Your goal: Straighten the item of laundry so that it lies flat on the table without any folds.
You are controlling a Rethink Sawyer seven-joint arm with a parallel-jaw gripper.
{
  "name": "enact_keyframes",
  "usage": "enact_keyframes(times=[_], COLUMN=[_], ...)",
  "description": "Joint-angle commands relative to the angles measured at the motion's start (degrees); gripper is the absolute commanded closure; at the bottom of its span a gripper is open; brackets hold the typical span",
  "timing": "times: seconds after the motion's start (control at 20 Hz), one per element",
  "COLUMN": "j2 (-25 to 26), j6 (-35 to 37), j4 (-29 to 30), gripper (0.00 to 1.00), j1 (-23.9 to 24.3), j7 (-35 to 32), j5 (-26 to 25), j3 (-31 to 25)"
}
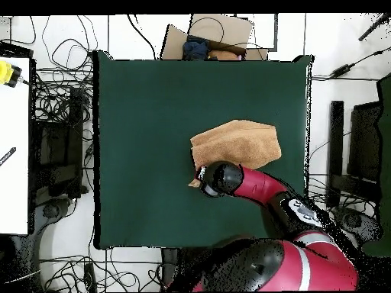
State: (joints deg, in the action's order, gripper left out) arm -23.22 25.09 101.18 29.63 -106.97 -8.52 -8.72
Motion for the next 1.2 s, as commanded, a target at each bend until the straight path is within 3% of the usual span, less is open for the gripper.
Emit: enact_keyframes(times=[0.05,0.2,0.4,0.6,0.75,0.95,1.2], j2=[7.39,5.37,2.06,0.17,-4.61,-10.05,-6.19], j6=[-7.55,-6.4,-4.54,-7.2,-11.51,-12.39,-17.72], j4=[-4.16,-0.52,1.93,6.77,14.19,19.88,20.61], gripper=[1.0,1.0,1.0,1.0,1.0,1.0,1.0], j1=[0.62,-3.12,-13.27,-14.44,-13.72,-14.23,-10.94], j7=[-2.8,-11.73,-23.56,-24.37,-25.2,-25.32,-22.35], j5=[-2.77,2.3,8.24,13.58,16.17,18.23,17.64], j3=[-2.37,0.97,8.96,7.69,5.08,3.9,1.21])
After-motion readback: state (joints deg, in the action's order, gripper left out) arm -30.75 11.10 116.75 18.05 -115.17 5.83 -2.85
